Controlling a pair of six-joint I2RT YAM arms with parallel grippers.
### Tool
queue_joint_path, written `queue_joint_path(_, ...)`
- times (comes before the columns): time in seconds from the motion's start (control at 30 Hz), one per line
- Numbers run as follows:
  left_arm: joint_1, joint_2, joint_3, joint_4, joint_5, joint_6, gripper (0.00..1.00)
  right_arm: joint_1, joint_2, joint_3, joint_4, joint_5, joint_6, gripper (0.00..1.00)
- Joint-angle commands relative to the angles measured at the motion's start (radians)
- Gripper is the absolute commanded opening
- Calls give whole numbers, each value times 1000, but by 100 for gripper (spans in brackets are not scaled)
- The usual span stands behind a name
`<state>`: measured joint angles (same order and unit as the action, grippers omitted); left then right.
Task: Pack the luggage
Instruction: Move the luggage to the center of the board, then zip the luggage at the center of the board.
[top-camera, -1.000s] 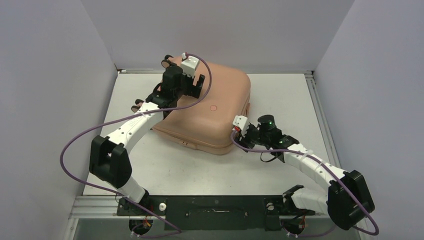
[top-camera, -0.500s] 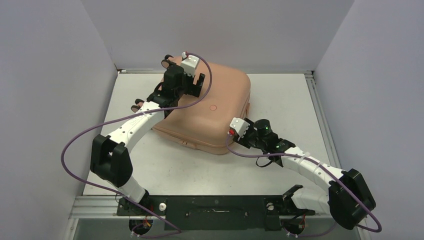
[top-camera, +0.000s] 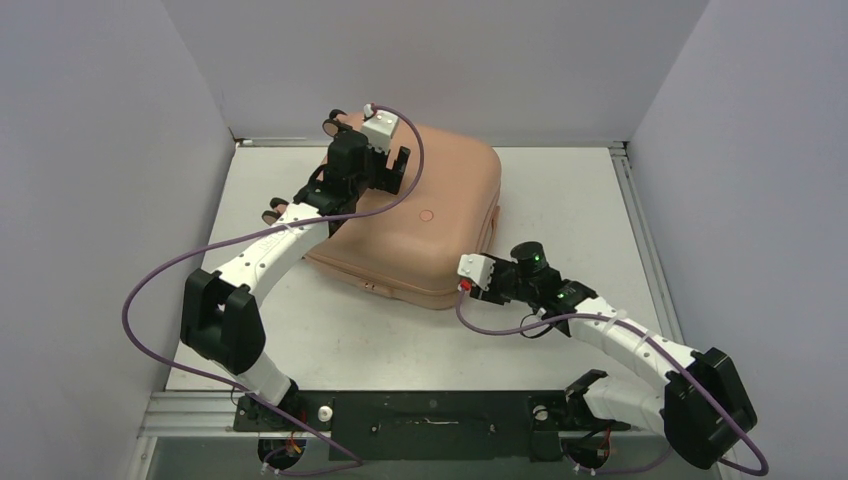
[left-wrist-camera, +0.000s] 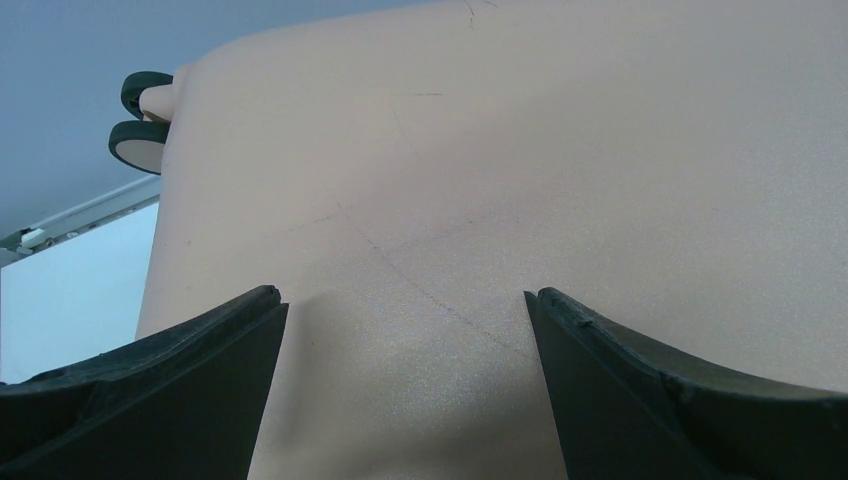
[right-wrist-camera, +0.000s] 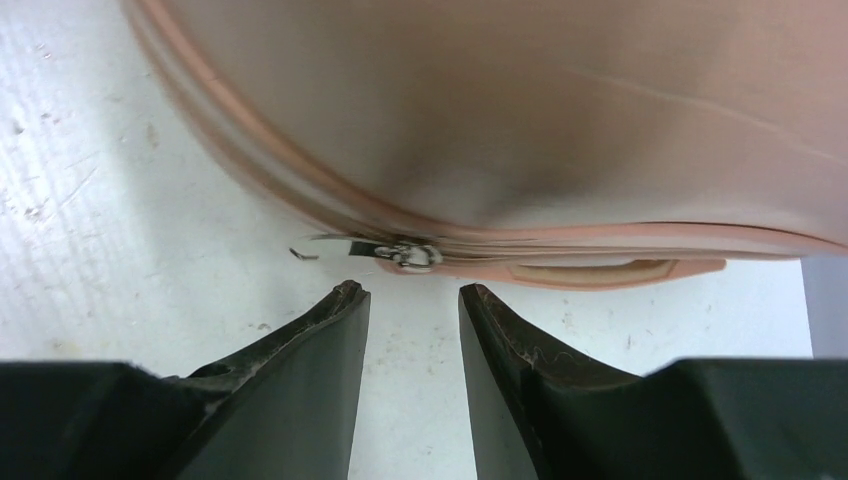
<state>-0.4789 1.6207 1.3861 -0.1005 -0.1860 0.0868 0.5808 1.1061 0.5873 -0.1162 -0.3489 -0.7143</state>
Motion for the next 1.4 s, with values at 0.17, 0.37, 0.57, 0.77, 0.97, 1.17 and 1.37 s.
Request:
queue_joint_path(0.17,-4,-10,-8,18,-30,17,96,8,-36,-90,163,-21,-68,41)
queue_joint_path(0.37,-4,-8,-16,27,-62,28,96,44,-44,-107,261,27,-38,42)
queue_joint_path(0.57,-5,-5,-20,31,-79,36,96,106,-6,-114,352,91,2,45)
queue_joint_path(0.77,-4,-12,-33,39,-82,45,96,198,0,-132,368,155,7,46)
queue_joint_path(0.97,-4,-10,-32,41,-82,47,96,206,1,-132,401,215,54,47)
queue_joint_path(1.17,-4,-10,-42,44,-81,44,96,194,-2,-85,336,190,118,50)
queue_joint_path(1.37,-6,-1,-40,41,-78,32,96,187,3,-91,468,425,154,50)
